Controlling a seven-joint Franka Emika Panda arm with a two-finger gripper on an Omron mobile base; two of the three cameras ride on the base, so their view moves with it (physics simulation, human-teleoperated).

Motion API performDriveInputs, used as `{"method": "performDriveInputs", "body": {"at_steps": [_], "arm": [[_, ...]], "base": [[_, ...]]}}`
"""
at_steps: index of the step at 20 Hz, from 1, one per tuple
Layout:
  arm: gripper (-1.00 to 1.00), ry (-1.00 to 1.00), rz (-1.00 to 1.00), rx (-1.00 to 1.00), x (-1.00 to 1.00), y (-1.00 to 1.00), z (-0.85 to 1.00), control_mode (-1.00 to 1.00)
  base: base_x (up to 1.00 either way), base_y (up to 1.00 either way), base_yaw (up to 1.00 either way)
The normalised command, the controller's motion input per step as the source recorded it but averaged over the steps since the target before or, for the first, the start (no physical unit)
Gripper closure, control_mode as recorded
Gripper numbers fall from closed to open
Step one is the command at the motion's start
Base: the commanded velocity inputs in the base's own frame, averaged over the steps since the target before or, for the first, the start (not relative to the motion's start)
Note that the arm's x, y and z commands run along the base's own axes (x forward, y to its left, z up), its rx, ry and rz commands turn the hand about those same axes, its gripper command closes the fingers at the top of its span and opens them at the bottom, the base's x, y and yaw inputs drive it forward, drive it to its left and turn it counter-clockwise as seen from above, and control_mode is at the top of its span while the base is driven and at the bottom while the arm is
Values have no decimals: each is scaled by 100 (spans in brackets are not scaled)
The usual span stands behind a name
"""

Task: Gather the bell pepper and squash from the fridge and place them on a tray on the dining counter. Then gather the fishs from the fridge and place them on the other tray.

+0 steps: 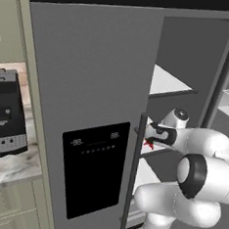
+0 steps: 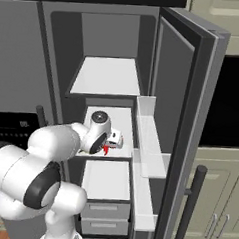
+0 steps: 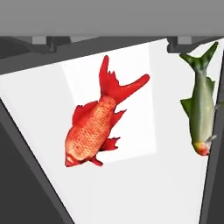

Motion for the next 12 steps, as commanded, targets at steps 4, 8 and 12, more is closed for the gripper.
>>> {"method": "performDriveInputs", "body": {"at_steps": [4, 8, 12], "arm": [[-100, 4, 0, 1, 43, 0, -21, -100], [-100, 7, 0, 1, 43, 0, -26, -100], [-100, 9, 0, 3, 35, 0, -34, -100]], "base": [[0, 0, 0], [0, 0, 0], [0, 0, 0]]}}
